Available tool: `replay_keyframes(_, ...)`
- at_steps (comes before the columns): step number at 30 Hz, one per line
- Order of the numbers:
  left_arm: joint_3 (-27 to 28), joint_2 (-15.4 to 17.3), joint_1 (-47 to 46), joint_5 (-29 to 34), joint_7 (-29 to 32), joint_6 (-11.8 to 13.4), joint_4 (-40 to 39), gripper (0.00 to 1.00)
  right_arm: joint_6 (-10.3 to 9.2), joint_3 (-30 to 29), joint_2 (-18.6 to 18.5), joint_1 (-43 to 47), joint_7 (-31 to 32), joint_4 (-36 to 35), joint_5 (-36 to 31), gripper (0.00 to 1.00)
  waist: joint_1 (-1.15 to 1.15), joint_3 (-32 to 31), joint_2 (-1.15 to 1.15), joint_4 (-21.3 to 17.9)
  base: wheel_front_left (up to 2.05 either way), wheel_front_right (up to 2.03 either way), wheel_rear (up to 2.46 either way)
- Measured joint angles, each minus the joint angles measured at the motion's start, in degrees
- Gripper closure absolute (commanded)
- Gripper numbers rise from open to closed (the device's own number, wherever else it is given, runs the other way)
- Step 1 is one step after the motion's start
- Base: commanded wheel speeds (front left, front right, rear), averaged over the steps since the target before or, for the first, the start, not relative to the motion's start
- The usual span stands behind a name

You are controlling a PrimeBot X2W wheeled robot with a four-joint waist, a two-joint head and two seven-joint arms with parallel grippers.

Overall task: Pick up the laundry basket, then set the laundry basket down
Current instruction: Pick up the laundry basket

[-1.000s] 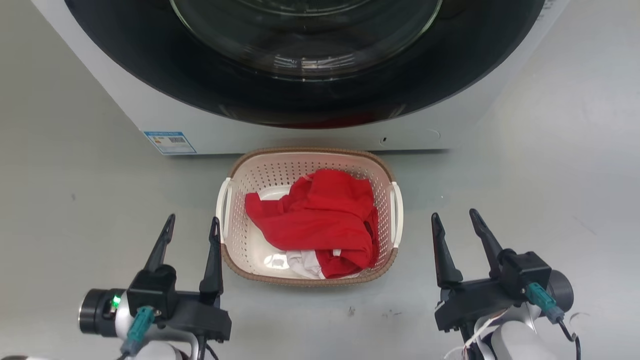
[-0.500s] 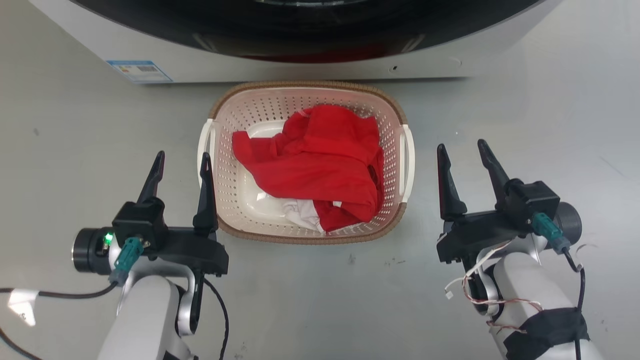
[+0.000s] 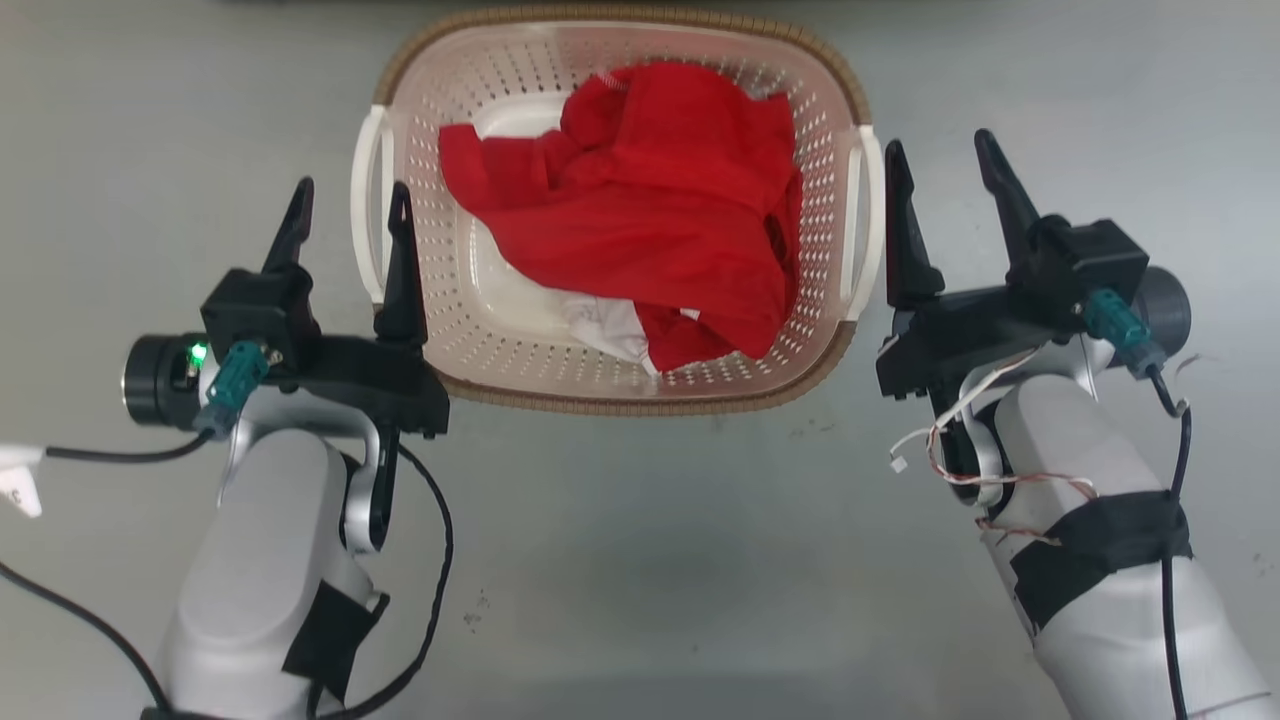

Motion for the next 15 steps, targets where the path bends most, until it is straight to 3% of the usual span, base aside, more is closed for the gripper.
replay_keyframes(15,0.5,-0.6,-7.6,-0.8,0.0,-0.6,9.1,0.0,-1.15,3.4,-0.2,-4.6,0.0,4.1,3.2,0.0,-0.01,10.3,0.0,1.3,0.0,0.0,0.0)
